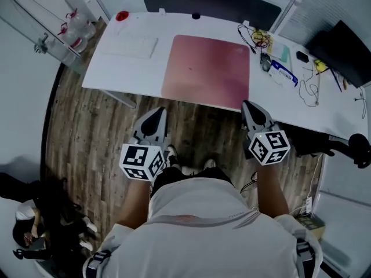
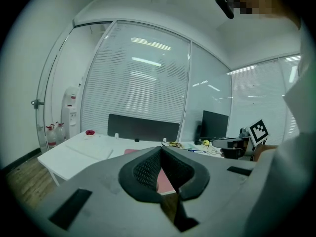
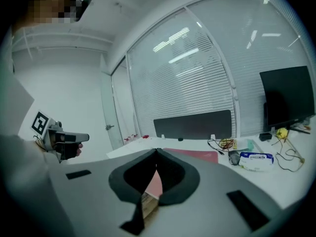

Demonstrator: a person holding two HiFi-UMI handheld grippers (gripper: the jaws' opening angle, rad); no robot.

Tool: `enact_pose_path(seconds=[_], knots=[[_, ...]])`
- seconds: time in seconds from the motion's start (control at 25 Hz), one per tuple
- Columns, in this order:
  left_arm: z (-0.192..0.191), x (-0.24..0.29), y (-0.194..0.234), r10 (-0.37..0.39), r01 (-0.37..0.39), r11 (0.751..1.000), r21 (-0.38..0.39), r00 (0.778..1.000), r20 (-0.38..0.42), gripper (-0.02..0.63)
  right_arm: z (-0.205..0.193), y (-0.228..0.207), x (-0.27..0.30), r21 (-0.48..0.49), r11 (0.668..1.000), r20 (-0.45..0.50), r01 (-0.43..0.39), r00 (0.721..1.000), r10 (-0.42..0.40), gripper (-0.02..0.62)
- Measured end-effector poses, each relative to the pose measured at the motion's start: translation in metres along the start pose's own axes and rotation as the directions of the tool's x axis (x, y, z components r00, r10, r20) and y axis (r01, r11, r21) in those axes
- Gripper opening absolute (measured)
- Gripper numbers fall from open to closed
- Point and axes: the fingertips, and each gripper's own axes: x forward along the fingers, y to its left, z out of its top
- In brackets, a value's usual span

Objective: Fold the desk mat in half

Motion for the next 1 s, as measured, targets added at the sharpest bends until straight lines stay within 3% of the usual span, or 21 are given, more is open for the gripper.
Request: enact_pose_path(seconds=[0.4, 0.52, 0.56, 0.8, 1.0], knots=[[0.002, 0.025, 0.108, -0.053, 0.054, 0.999, 0.01, 0.998, -0.031, 0.012, -0.015, 0.053, 0.106, -0.002, 0.999, -0.079, 0.053, 0.995, -0.053, 0.052], [-0.005, 0.026, 0.129, -0.061, 0.061, 0.998, -0.004, 0.997, -0.054, 0.012, -0.036, 0.076, 0.143, -0.038, 0.999, -0.17, 0.01, 0.985, -0.016, 0.062], [-0.008, 0.026, 0.135, -0.06, 0.059, 0.998, -0.011, 0.996, -0.06, 0.012, -0.045, 0.085, 0.155, -0.048, 0.999, -0.206, -0.02, 0.978, 0.01, 0.098], [-0.035, 0.019, 0.159, -0.027, 0.022, 0.998, -0.057, 0.995, -0.097, 0.012, -0.115, 0.13, 0.231, -0.145, 0.97, -0.421, -0.194, 0.9, 0.116, 0.197], [-0.061, 0.001, 0.177, 0.017, -0.032, 0.994, -0.106, 0.99, -0.141, 0.012, -0.181, 0.158, 0.276, -0.244, 0.928, -0.56, -0.281, 0.822, 0.102, 0.227]])
